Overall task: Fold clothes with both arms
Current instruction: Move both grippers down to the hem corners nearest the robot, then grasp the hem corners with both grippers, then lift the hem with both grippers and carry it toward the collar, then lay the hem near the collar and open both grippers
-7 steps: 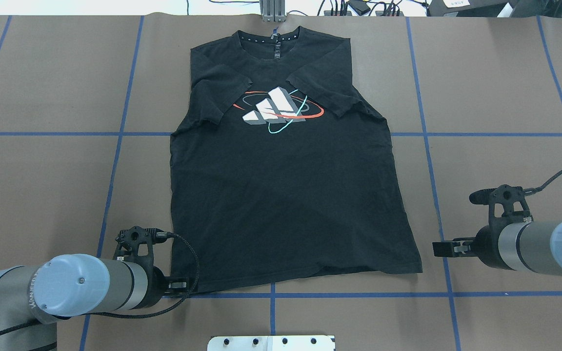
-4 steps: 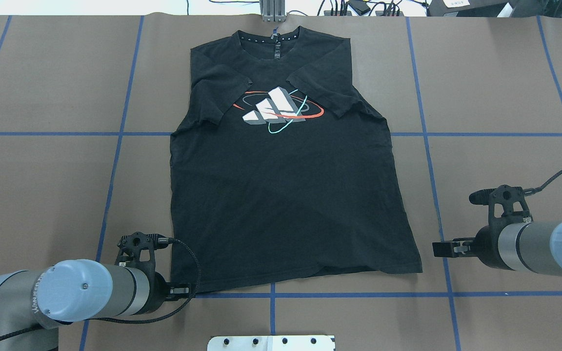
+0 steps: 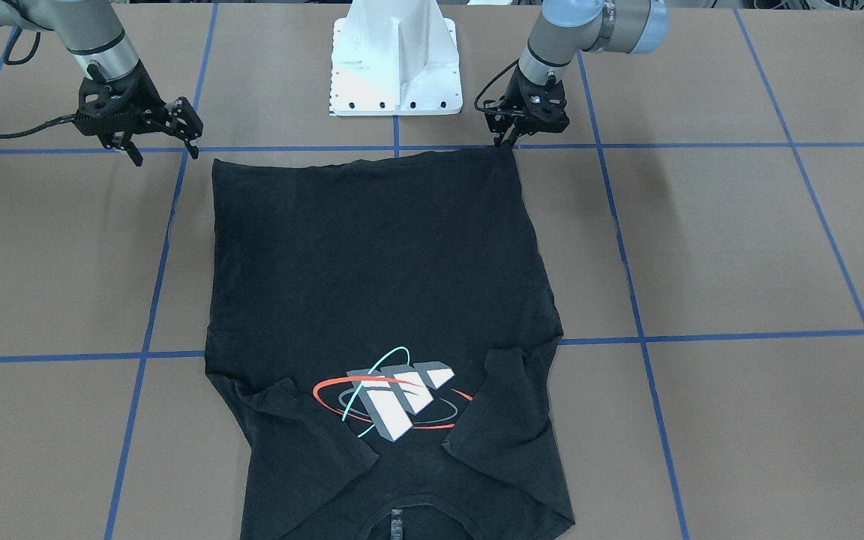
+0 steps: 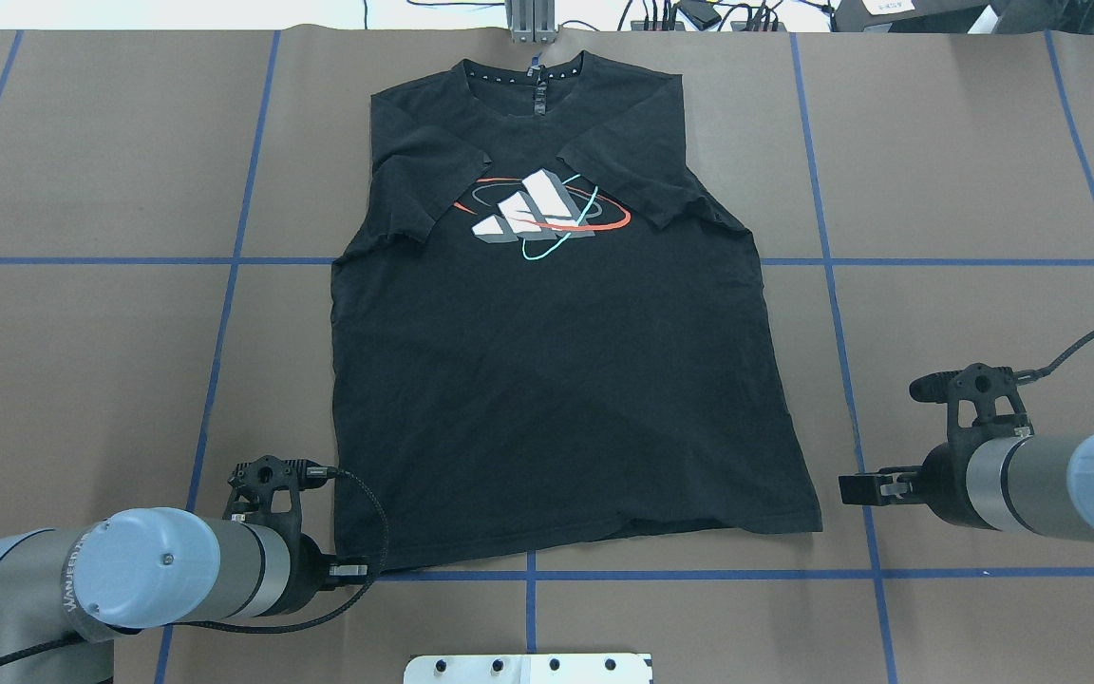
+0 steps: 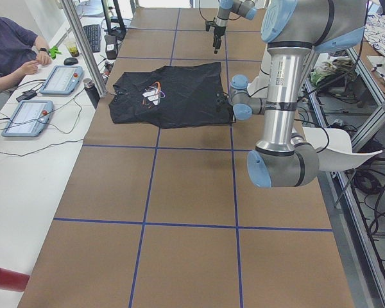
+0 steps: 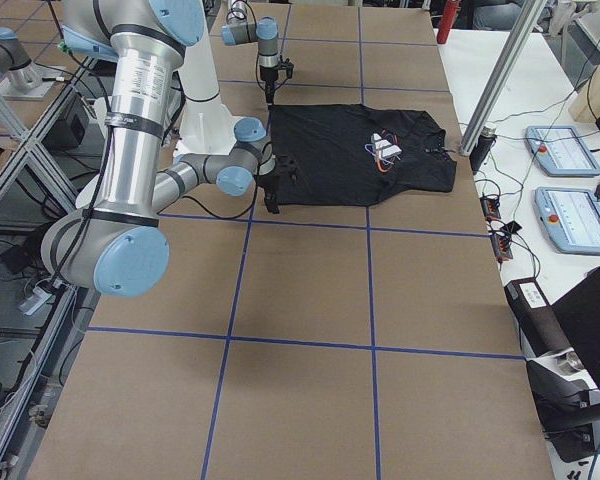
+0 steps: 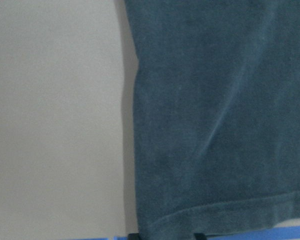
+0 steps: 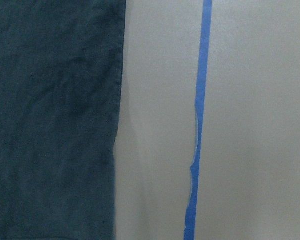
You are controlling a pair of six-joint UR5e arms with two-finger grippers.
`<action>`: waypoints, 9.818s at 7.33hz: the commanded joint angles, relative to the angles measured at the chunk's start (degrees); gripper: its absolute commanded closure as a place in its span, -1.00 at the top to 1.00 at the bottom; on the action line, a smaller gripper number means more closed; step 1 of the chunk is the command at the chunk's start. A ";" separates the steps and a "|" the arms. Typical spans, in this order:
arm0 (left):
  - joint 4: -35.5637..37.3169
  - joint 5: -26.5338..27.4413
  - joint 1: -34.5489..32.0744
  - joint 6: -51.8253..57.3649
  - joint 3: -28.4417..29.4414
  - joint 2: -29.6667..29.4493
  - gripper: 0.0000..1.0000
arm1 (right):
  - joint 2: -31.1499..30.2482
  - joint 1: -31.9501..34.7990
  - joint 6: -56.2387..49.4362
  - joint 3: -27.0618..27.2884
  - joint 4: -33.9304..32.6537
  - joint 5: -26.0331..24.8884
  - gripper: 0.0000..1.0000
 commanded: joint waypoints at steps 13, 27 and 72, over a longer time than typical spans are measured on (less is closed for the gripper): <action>0.00 0.37 -0.13 -1.23 -0.60 0.07 -1.00 | 3.94 -11.10 10.23 -7.12 7.12 -12.48 0.79; 0.88 -7.59 -0.66 -0.97 -9.71 0.50 -1.00 | 0.28 -12.25 10.05 1.54 7.03 -5.75 -1.00; -13.54 -9.62 -35.90 13.09 35.72 -26.31 1.00 | 52.64 26.86 0.41 -51.16 -7.73 11.22 0.99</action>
